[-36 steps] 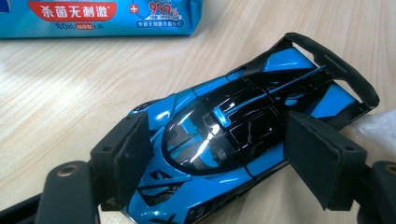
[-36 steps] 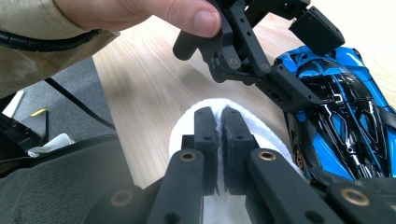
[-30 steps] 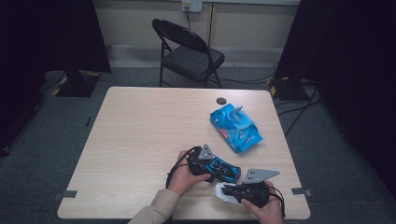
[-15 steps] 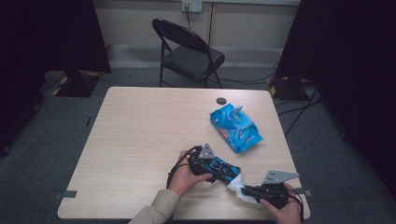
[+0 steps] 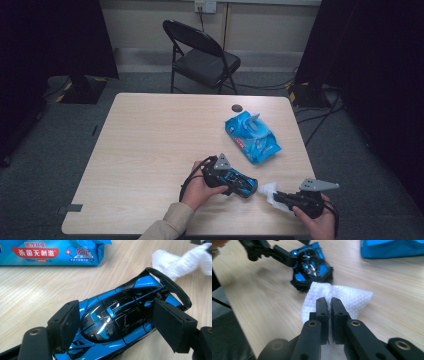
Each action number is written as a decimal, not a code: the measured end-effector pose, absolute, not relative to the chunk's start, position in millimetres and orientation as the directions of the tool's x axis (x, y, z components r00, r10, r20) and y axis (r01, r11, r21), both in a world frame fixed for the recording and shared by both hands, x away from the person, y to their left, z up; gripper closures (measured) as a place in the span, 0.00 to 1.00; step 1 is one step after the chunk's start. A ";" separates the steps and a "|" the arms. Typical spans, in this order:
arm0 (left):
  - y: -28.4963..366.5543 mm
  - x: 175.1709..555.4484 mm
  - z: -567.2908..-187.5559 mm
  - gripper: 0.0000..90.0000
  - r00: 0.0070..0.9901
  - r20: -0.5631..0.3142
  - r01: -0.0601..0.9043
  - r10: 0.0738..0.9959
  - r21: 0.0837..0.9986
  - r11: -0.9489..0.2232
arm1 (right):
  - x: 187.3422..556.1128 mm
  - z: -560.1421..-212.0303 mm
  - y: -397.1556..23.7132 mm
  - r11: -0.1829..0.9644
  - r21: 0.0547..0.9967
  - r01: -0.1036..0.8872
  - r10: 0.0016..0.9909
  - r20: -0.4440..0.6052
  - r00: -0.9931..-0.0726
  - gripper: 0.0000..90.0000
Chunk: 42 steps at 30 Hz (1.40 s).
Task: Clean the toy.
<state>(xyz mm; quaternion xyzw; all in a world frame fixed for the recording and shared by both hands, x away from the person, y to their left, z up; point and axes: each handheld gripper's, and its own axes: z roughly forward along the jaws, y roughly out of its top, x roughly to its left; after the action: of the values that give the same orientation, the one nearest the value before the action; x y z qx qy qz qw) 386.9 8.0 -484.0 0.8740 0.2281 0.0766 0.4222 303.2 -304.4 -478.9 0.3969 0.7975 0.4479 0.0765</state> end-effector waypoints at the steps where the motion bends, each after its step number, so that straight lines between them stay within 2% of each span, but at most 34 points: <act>1: 8.2 387.1 -484.7 0.25 0.884 -0.059 0.335 0.464 0.771 -0.541 | 304.7 -480.0 -304.6 0.281 0.775 0.566 0.705 0.234 -0.670 0.96; 6: 8.1 388.0 -486.6 0.24 0.888 -0.062 0.334 0.455 0.767 -0.548 | 314.3 -485.6 -299.9 0.284 0.768 0.574 0.733 0.212 -0.646 0.93; 9: 8.7 388.0 -487.4 0.24 0.888 -0.063 0.334 0.456 0.770 -0.544 | 321.8 -487.0 -299.5 0.268 0.766 0.584 0.762 0.202 -0.615 0.86; 11: 10.0 387.9 -487.5 0.24 0.889 -0.055 0.330 0.455 0.767 -0.550 | 325.8 -486.2 -300.3 0.255 0.766 0.589 0.762 0.216 -0.611 0.76; 16: 11.4 387.7 -487.5 0.24 0.889 -0.050 0.327 0.455 0.764 -0.556 | 322.2 -474.3 -305.3 0.248 0.779 0.576 0.780 0.192 -0.596 0.67; 22: 8.5 385.8 -487.0 0.23 0.885 -0.050 0.333 0.463 0.763 -0.554 | 307.0 -462.8 -320.3 0.225 0.795 0.563 0.779 0.200 -0.594 0.69; 28: 4.7 383.8 -483.8 0.24 0.891 -0.052 0.327 0.451 0.762 -0.558 | 296.6 -480.4 -314.6 0.277 0.755 0.594 0.759 0.207 -0.617 0.71; 31: 4.9 384.2 -483.9 0.25 0.892 -0.059 0.328 0.449 0.768 -0.550 | 295.4 -492.1 -308.1 0.313 0.731 0.607 0.748 0.204 -0.631 0.75; 32: 5.5 384.4 -484.1 0.25 0.892 -0.057 0.327 0.449 0.767 -0.552 | 295.7 -494.6 -306.3 0.325 0.724 0.608 0.749 0.195 -0.634 0.78; 33: 6.4 384.9 -484.1 0.25 0.892 -0.056 0.326 0.448 0.765 -0.555 | 296.0 -496.3 -304.4 0.338 0.717 0.609 0.739 0.198 -0.644 0.86; 36: 8.6 385.9 -485.3 0.25 0.891 -0.058 0.330 0.451 0.765 -0.553 | 296.6 -497.2 -297.8 0.384 0.703 0.599 0.727 0.170 -0.666 0.94; 38: 10.3 386.6 -486.2 0.25 0.889 -0.057 0.332 0.455 0.766 -0.551 | 297.7 -494.5 -295.2 0.374 0.709 0.598 0.719 0.187 -0.670 0.91; 40: 12.3 387.1 -486.6 0.25 0.887 -0.061 0.335 0.458 0.769 -0.545 | 299.4 -488.3 -295.7 0.353 0.729 0.587 0.731 0.177 -0.659 0.83; 42: 14.1 387.0 -486.5 0.26 0.884 -0.062 0.341 0.464 0.764 -0.548 | 303.3 -481.8 -297.8 0.321 0.755 0.572 0.739 0.178 -0.650 0.79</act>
<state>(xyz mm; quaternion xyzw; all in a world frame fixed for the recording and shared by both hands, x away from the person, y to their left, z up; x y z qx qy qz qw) 387.0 14.1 -486.5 0.8767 0.2294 0.0736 0.4163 303.3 -297.8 -481.8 0.4063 0.8064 0.4178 0.0999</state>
